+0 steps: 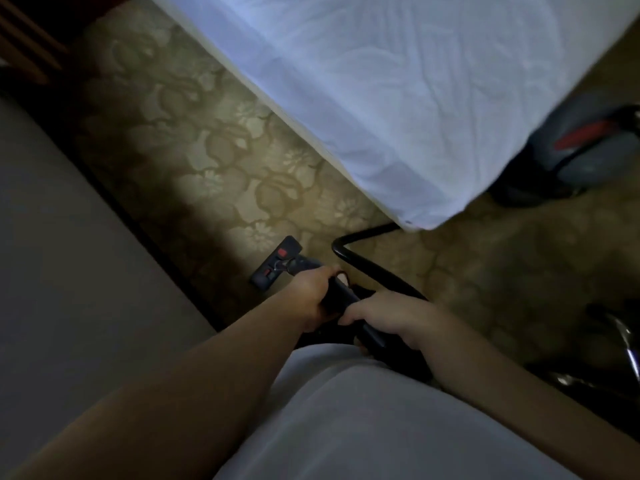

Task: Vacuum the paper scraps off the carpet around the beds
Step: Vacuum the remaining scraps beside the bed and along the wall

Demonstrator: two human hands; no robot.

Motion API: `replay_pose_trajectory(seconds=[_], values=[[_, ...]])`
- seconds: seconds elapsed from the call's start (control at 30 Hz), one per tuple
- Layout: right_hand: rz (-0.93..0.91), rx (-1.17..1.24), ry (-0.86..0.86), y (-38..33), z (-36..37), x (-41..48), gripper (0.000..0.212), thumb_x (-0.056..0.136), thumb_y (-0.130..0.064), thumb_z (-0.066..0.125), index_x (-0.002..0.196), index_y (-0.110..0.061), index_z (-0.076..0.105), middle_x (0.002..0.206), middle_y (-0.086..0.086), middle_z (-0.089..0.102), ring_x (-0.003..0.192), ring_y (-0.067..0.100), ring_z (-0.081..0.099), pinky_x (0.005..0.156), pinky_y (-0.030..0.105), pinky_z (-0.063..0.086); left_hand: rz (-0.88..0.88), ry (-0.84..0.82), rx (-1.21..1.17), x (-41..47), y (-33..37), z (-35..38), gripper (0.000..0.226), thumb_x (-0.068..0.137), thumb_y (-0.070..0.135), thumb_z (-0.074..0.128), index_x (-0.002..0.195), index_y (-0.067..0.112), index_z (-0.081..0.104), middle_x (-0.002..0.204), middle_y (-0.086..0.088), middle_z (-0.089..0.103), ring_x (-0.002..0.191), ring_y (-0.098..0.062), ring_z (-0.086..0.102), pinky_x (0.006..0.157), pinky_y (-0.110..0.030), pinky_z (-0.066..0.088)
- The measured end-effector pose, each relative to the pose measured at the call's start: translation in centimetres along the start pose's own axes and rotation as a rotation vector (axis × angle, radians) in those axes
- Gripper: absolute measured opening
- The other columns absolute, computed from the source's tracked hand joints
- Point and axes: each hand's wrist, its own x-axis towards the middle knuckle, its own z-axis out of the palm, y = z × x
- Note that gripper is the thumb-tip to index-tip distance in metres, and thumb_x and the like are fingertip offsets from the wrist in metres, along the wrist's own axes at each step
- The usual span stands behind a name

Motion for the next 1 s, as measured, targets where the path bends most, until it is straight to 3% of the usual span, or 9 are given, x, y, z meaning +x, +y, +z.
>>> replay_pose_trajectory(seconds=[0.13, 0.23, 0.37, 0.47, 0.57, 0.63, 0.87, 0.93, 1.0], values=[[0.047, -0.03, 0.042, 5.8, 0.8, -2.3, 0.043, 0.072, -0.037, 0.085, 0.104, -0.01, 0.075, 0.1, 0.013, 0.077, 0.092, 0.031, 0.075, 0.085, 0.042, 0.061, 0.025, 0.047, 0.169, 0.2, -6.0, 1.4, 0.056, 0.081, 0.038, 0.082, 0.123, 0.008, 0.059, 0.106, -0.022, 0.066, 0.095, -0.043, 0.066, 0.085, -0.058, 0.057], [0.041, -0.062, 0.049, 9.2, 0.3, -3.7, 0.029, 0.084, -0.037, 0.081, 0.098, -0.013, 0.071, 0.096, 0.007, 0.072, 0.088, 0.024, 0.069, 0.07, 0.032, 0.054, 0.162, 0.117, 0.274, 0.8, -8.7, 2.6, 0.109, 0.053, 0.037, 0.092, 0.147, 0.021, 0.039, 0.117, -0.022, 0.061, 0.099, -0.045, 0.065, 0.077, -0.064, 0.058], [0.042, -0.042, 0.054, 14.0, -2.3, -5.6, 0.029, 0.09, -0.034, 0.077, 0.102, -0.009, 0.072, 0.099, 0.013, 0.076, 0.087, 0.029, 0.073, 0.076, 0.035, 0.057, 0.181, -0.042, 0.347, -0.4, -11.8, 7.0, 0.088, 0.089, 0.021, 0.075, 0.156, 0.037, 0.021, 0.121, -0.013, 0.053, 0.107, -0.037, 0.059, 0.086, -0.06, 0.057], [0.05, -0.027, 0.077, 18.9, -5.9, -7.5, 0.027, 0.093, -0.033, 0.075, 0.102, -0.008, 0.072, 0.103, 0.016, 0.076, 0.089, 0.035, 0.075, 0.075, 0.037, 0.058, 0.157, -0.106, 0.392, 0.1, -14.8, 12.6, 0.079, 0.092, 0.018, 0.072, 0.154, 0.037, 0.027, 0.126, -0.015, 0.054, 0.106, -0.037, 0.062, 0.077, -0.054, 0.061], [0.062, -0.069, 0.132, 25.0, -10.3, -9.2, 0.026, 0.092, -0.034, 0.075, 0.103, -0.011, 0.072, 0.109, 0.013, 0.075, 0.1, 0.032, 0.073, 0.093, 0.042, 0.061, 0.103, -0.172, 0.424, 0.4, -19.1, 19.7, 0.066, 0.094, 0.016, 0.069, 0.149, 0.031, 0.037, 0.125, -0.017, 0.06, 0.102, -0.037, 0.066, 0.065, -0.046, 0.059], [0.086, -0.118, 0.153, 29.7, -12.9, -10.4, 0.021, 0.092, -0.036, 0.074, 0.093, -0.015, 0.069, 0.1, 0.009, 0.072, 0.093, 0.027, 0.072, 0.087, 0.038, 0.059, 0.056, -0.196, 0.466, 0.1, -23.1, 24.7, 0.062, 0.094, 0.016, 0.069, 0.147, 0.029, 0.041, 0.123, -0.017, 0.062, 0.098, -0.036, 0.068, 0.064, -0.044, 0.059], [0.16, -0.027, 0.281, 44.3, -18.7, -13.6, 0.022, 0.105, -0.026, 0.054, 0.086, -0.016, 0.058, 0.084, 0.004, 0.055, 0.079, 0.021, 0.055, 0.071, 0.029, 0.046, -0.038, -0.363, 0.681, -0.3, -33.0, 39.8, 0.077, 0.098, 0.012, 0.063, 0.158, 0.034, 0.02, 0.12, -0.011, 0.061, 0.105, -0.033, 0.065, 0.073, -0.045, 0.058], [0.183, 0.068, 0.344, 47.4, -19.4, -14.3, 0.025, 0.107, -0.025, 0.051, 0.083, -0.018, 0.056, 0.085, 0.005, 0.057, 0.082, 0.022, 0.058, 0.077, 0.033, 0.049, -0.049, -0.39, 0.758, -0.3, -34.9, 43.0, 0.08, 0.098, 0.013, 0.064, 0.159, 0.038, 0.017, 0.125, -0.008, 0.059, 0.106, -0.031, 0.064, 0.078, -0.045, 0.059], [0.21, 0.191, 0.408, 50.3, -19.7, -15.0, 0.021, 0.106, -0.029, 0.054, 0.101, -0.012, 0.066, 0.102, 0.01, 0.067, 0.099, 0.028, 0.067, 0.09, 0.037, 0.057, -0.054, -0.418, 0.816, -0.1, -36.7, 45.8, 0.083, 0.098, 0.01, 0.063, 0.16, 0.039, 0.014, 0.136, -0.007, 0.056, 0.111, -0.03, 0.063, 0.091, -0.048, 0.056]])
